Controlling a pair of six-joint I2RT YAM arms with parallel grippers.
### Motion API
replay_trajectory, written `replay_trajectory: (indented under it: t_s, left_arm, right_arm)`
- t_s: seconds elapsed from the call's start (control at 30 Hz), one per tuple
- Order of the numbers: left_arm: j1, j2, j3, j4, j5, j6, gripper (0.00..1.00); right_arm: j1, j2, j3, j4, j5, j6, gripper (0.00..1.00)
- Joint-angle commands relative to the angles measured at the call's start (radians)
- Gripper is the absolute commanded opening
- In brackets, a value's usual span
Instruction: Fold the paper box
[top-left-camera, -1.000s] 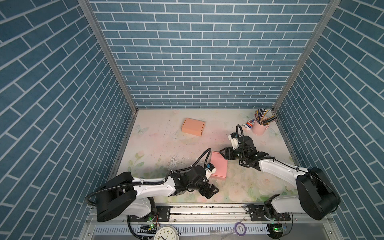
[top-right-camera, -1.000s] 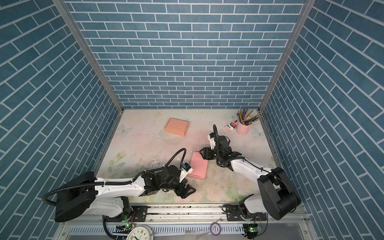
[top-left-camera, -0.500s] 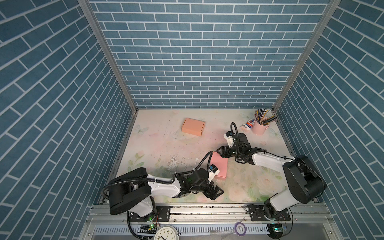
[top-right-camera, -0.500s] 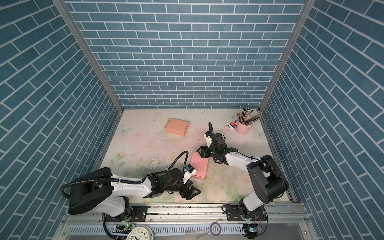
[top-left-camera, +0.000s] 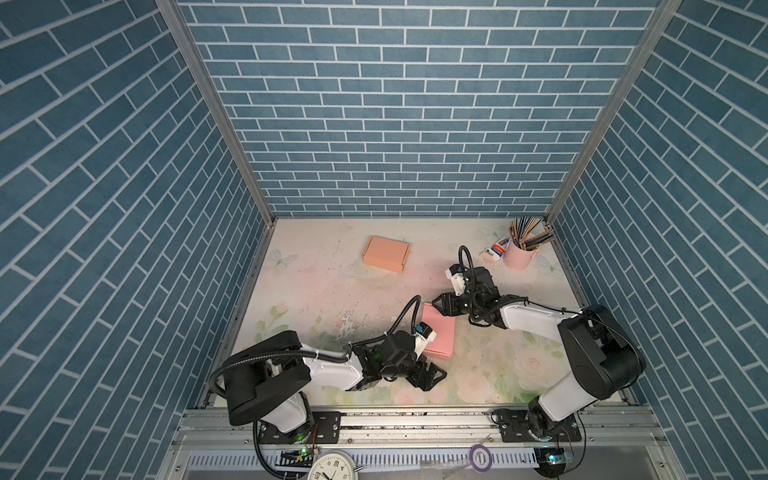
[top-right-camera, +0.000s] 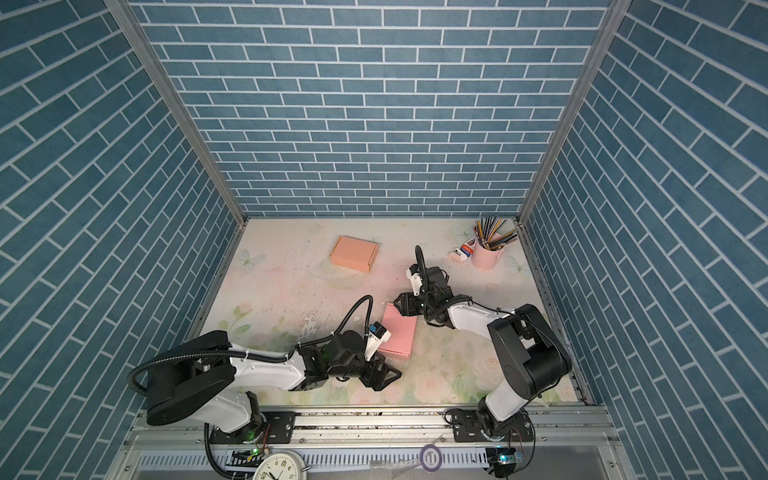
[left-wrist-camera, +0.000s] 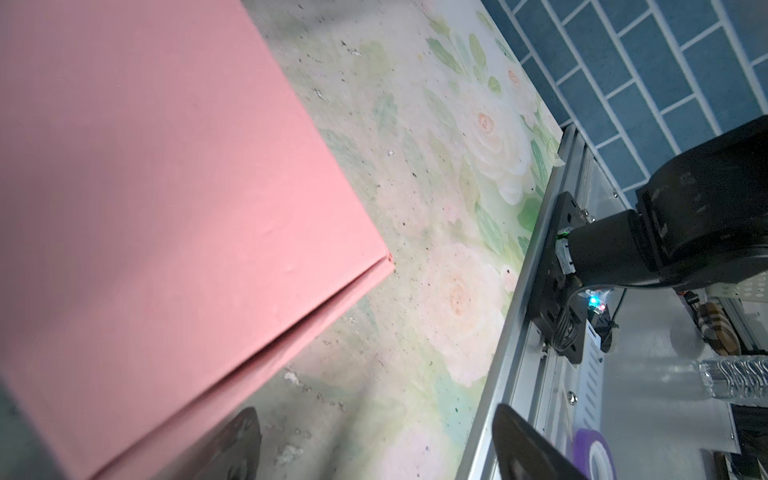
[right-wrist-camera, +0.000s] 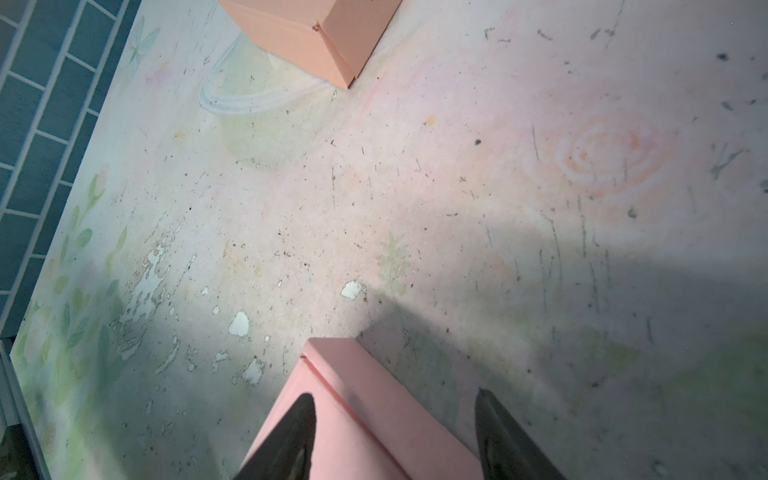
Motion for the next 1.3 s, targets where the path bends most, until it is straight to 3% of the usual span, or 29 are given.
replay_trajectory:
  t_s: [0.0, 0.73, 1.27]
  left_arm:
    - [0.033, -0.008, -0.015, 0.044, 0.013, -0.001, 0.88]
    - [0.215, 0.024, 0.057, 0.009, 0.086, 0.096, 0.88]
    - [0.236, 0.095, 0.124, 0.006, 0.075, 0.122, 0.88]
  right_arm:
    - [-0.002, -0.026, -0.024, 0.012, -0.016, -0.014, 0.61]
    - [-0.002, -0.214, -0.202, 0.031, 0.022, 0.050, 0.61]
    - [-0.001, -0.347, -0.284, 0.010, 0.031, 0.090, 0.62]
